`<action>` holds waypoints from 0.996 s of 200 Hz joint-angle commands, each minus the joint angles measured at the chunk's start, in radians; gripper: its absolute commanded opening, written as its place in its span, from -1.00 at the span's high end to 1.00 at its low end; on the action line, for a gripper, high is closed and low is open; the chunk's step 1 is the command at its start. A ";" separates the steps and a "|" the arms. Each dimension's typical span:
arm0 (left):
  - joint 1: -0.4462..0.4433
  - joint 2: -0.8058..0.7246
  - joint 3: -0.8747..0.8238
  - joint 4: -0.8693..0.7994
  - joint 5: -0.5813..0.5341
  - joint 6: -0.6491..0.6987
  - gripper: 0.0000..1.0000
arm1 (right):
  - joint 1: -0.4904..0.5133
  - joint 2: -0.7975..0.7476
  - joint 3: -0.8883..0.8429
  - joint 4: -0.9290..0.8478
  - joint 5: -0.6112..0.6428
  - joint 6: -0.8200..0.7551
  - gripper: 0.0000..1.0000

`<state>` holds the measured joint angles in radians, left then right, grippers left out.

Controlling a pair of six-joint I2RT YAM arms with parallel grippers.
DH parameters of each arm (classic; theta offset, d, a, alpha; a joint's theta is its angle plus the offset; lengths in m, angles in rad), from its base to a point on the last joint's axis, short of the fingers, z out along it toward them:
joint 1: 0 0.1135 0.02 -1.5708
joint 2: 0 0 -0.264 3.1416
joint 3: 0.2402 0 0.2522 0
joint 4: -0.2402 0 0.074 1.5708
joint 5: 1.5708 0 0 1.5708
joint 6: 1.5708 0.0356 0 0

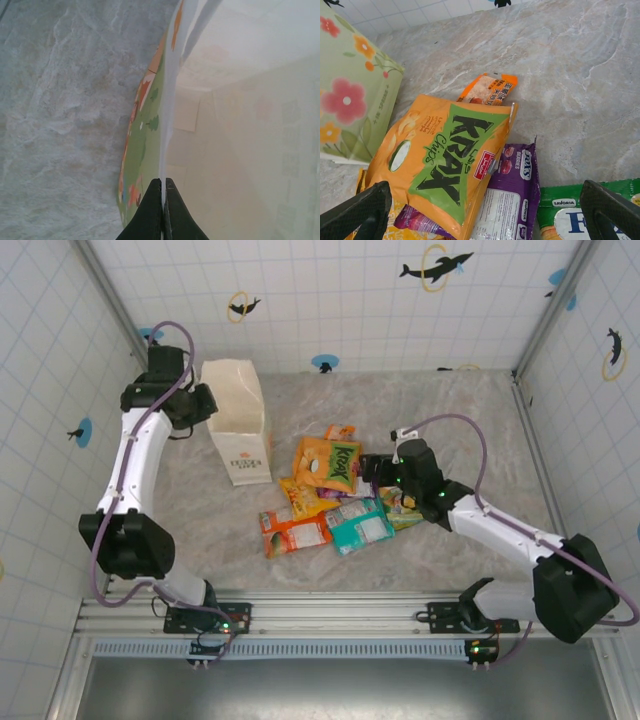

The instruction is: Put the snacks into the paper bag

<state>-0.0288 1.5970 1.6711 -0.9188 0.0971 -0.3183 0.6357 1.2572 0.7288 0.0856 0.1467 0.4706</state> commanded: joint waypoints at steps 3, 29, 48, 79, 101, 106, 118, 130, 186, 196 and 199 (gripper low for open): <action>0.023 -0.027 0.027 -0.074 0.079 0.211 1.00 | 0.010 -0.035 -0.024 0.036 -0.021 0.002 -0.97; 0.039 -0.030 0.027 -0.102 0.101 0.318 1.00 | 0.015 -0.059 -0.045 0.039 -0.021 0.010 -0.98; 0.048 -0.045 0.016 -0.107 0.101 0.380 1.00 | 0.015 -0.081 -0.061 0.040 -0.015 0.019 -0.97; 0.062 -0.091 0.004 -0.103 0.125 0.386 1.00 | 0.018 -0.110 -0.076 0.042 -0.010 0.034 -0.98; 0.062 -0.129 -0.007 -0.109 0.141 0.389 1.00 | 0.024 -0.121 -0.078 0.042 -0.011 0.038 -0.97; 0.062 -0.140 -0.013 -0.108 0.141 0.389 1.00 | 0.025 -0.121 -0.078 0.040 -0.011 0.037 -0.97; 0.063 -0.163 -0.031 -0.106 0.139 0.388 1.00 | 0.028 -0.123 -0.077 0.039 -0.009 0.039 -0.97; 0.063 -0.187 -0.054 -0.104 0.144 0.384 1.00 | 0.031 -0.123 -0.077 0.041 -0.009 0.042 -0.97; 0.063 -0.281 -0.223 -0.054 0.098 0.385 1.00 | 0.045 -0.092 -0.072 0.061 -0.044 0.053 -0.96; 0.064 -0.282 -0.247 -0.041 0.101 0.382 1.00 | 0.045 -0.081 -0.071 0.065 -0.060 0.053 -0.95; 0.064 -0.282 -0.252 -0.038 0.102 0.381 1.00 | 0.045 -0.079 -0.069 0.065 -0.065 0.053 -0.95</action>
<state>0.0280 1.3273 1.4689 -0.9936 0.2173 0.0498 0.6731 1.1572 0.6655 0.1040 0.1154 0.5106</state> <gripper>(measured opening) 0.043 0.980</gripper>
